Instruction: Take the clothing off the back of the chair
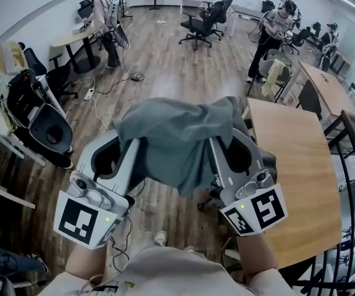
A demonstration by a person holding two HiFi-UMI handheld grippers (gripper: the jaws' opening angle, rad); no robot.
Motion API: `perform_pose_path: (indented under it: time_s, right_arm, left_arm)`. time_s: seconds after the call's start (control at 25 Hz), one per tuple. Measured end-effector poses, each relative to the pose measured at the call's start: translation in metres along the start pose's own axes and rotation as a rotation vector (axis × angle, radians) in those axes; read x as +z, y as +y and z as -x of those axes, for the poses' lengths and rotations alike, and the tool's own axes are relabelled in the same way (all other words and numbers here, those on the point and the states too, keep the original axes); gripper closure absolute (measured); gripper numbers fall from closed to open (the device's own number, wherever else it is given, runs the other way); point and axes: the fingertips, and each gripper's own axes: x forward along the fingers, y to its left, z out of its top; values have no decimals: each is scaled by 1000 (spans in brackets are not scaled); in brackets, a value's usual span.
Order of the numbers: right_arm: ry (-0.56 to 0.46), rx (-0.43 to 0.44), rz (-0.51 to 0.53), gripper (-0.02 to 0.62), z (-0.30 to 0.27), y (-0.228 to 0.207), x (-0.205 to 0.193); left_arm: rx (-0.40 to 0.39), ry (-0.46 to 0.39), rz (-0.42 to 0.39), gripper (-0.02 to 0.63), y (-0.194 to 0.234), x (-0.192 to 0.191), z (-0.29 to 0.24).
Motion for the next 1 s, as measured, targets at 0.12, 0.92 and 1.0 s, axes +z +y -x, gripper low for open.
perform_pose_path:
  time_s: [0.12,0.92,1.0]
  right_arm:
    - [-11,60,-7,545,-14,24,3]
    - [97,186,-116,545,-35,97,-52]
    - [120,178,-115,545,-31,98,-60]
  left_arm:
    - [62,8,-20,584,17,5,20]
    - [182,158,43,584,46,-39,94]
    - [172,167,52,584,42,-45,95]
